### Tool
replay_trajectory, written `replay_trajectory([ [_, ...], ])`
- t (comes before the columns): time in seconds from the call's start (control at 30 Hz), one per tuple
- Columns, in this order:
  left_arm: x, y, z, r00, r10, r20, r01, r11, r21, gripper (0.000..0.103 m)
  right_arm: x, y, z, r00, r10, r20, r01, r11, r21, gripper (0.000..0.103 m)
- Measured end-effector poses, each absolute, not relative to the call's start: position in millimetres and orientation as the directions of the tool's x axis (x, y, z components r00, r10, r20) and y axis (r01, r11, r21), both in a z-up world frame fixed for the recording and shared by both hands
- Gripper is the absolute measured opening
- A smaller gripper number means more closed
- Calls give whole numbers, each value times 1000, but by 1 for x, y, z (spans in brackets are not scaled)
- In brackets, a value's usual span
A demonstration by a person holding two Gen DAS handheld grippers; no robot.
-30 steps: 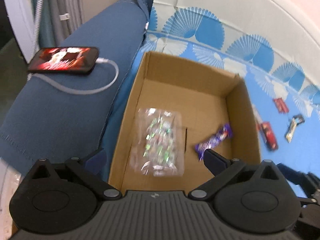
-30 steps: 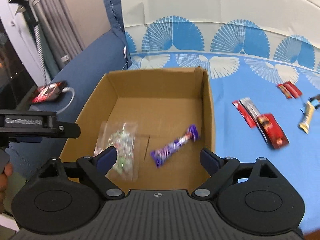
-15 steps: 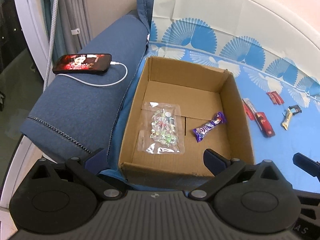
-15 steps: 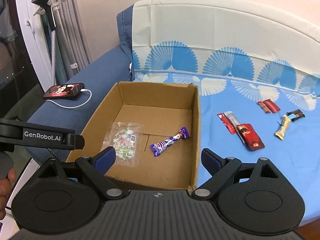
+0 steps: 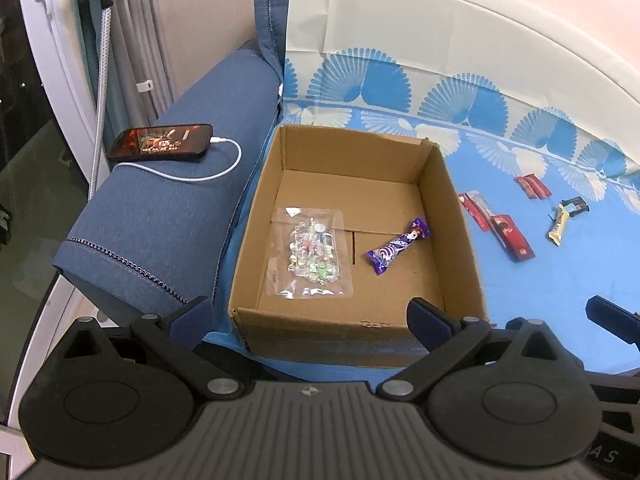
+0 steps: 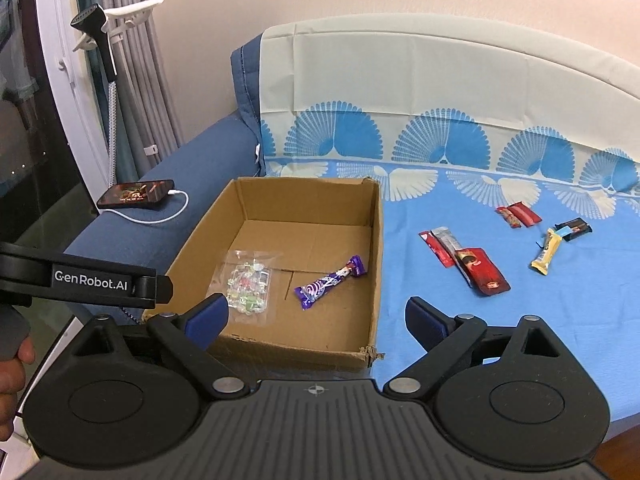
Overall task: Organize snacks
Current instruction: 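Move both tools back to the snacks and grasp the red coffee pouch with right tool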
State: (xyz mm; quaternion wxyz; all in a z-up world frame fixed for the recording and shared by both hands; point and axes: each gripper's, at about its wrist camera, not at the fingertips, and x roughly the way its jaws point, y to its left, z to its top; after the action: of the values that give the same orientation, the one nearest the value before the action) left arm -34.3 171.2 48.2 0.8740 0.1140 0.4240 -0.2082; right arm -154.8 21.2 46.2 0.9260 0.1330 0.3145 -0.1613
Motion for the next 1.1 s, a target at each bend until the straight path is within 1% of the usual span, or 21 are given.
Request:
replay_trajectory([
  [0.23, -38, 160, 48, 551, -258, -794, 476, 878, 45, 103, -158, 13, 43, 753, -215, -622, 400, 900, 174, 96],
  [0.5, -30, 132, 44, 536, -240, -809, 504, 860, 78, 103, -158, -12, 28, 739, -227, -635, 449, 868, 212, 96],
  [0.67, -18, 107, 42, 524, -230, -820, 513, 854, 89, 103, -156, -51, 13, 709, -294, -641, 527, 824, 206, 97],
  [0.73, -10, 96, 40, 517, -222, -827, 514, 853, 92, 103, -151, -74, 2, 684, -344, -643, 571, 802, 178, 99],
  [0.9, 15, 69, 32, 495, -196, -847, 509, 855, 99, 103, -131, -145, -52, 571, -476, -669, 665, 746, 37, 99],
  [1.1, 44, 35, 20, 480, -156, -863, 504, 855, 125, 103, -97, -218, -111, 499, -544, -675, 726, 687, -16, 99],
])
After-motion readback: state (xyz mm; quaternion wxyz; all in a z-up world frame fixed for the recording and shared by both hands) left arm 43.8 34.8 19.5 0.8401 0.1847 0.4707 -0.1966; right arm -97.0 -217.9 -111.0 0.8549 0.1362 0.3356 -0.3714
